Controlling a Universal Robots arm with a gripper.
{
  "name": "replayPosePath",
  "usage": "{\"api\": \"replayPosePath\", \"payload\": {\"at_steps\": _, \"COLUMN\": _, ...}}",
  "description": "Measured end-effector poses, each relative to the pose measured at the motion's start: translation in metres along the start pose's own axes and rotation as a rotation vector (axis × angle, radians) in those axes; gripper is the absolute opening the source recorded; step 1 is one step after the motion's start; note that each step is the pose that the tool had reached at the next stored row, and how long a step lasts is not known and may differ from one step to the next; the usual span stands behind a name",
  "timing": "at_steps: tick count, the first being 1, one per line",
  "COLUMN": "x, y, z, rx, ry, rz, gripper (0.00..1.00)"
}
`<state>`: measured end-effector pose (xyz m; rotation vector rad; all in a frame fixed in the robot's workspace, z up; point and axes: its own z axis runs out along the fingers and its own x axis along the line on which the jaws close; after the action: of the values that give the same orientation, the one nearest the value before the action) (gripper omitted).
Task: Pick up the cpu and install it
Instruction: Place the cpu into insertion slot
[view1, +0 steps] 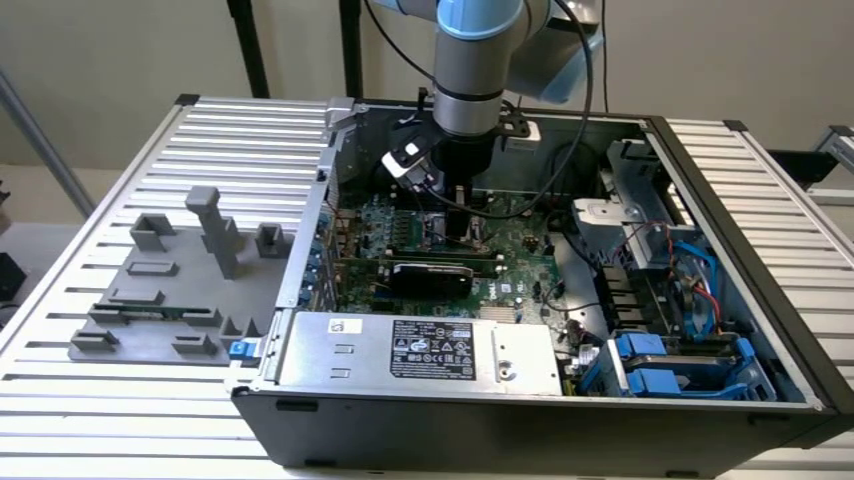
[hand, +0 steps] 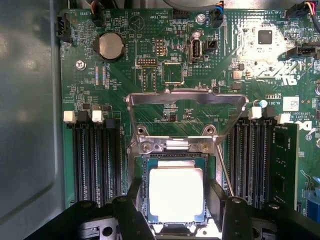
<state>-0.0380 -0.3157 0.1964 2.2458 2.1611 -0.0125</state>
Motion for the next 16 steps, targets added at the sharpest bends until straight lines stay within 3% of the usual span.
{"api": "replayPosePath", "payload": {"at_steps": 11, "x": 0.0001, "y": 0.0000, "z": -0.0002, "rx": -0.0001, "ry": 0.0011, "rz": -0.002, "gripper": 0.62}}
{"api": "replayPosePath", "payload": {"at_steps": 16, "x": 0.0002, "y": 0.0000, "z": -0.0002, "rx": 0.0001, "ry": 0.0044, "rz": -0.002, "gripper": 0.62}}
